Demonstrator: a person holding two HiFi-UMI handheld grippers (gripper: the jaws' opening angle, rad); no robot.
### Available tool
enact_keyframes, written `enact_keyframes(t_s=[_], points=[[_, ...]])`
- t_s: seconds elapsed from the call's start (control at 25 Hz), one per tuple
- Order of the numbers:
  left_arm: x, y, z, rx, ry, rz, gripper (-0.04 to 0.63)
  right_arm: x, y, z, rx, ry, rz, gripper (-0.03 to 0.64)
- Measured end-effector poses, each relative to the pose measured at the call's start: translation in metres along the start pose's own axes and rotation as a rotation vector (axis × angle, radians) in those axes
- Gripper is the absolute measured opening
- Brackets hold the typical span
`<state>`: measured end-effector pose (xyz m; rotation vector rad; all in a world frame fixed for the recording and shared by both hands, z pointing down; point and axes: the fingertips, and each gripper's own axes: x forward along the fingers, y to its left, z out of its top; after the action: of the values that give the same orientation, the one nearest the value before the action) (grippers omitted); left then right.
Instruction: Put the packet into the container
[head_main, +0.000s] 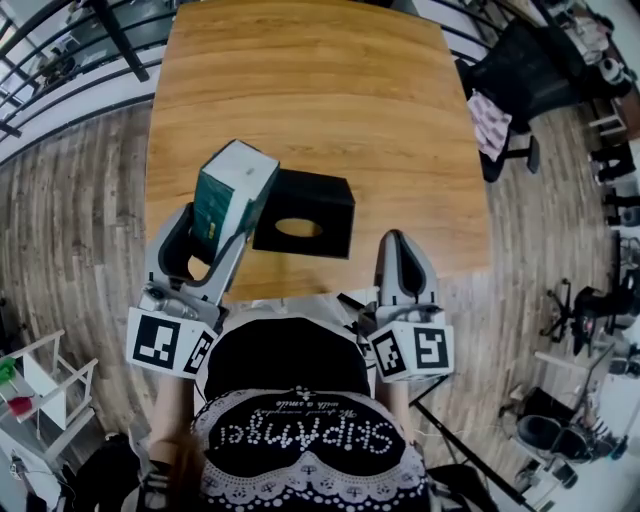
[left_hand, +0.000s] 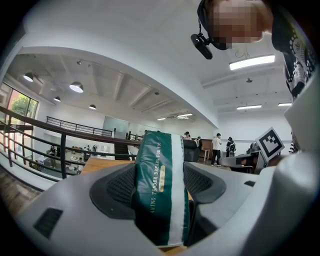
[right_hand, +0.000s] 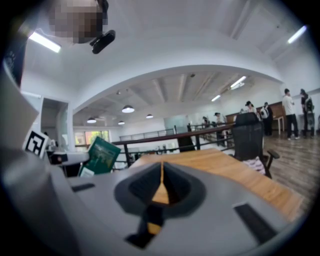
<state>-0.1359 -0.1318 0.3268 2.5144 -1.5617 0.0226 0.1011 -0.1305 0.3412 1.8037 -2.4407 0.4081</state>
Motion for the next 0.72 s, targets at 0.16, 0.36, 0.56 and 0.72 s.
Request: enact_keyframes(t_s=[0.16, 0.36, 0.56, 0.72], points=[[0.003, -0.001, 0.004, -0.004, -0.007, 0.036, 0.33, 0.003, -0.008, 0.007, -0.007, -0.001, 0.018, 0.035], [0.01, -0.006, 0.01, -0.001, -0.014, 0.055, 0.33, 0.008, -0.02, 0.014, -0.009, -0.002, 0.027, 0.035], [0.015, -0.01, 0.01, 0.006, -0.013, 0.047, 0.33, 0.011, -0.026, 0.013, -0.005, 0.0, 0.029, 0.035], [0.017, -0.011, 0.009, 0.016, -0.001, 0.026, 0.328, 0.012, -0.026, 0.013, -0.002, 0.0, 0.025, 0.035]])
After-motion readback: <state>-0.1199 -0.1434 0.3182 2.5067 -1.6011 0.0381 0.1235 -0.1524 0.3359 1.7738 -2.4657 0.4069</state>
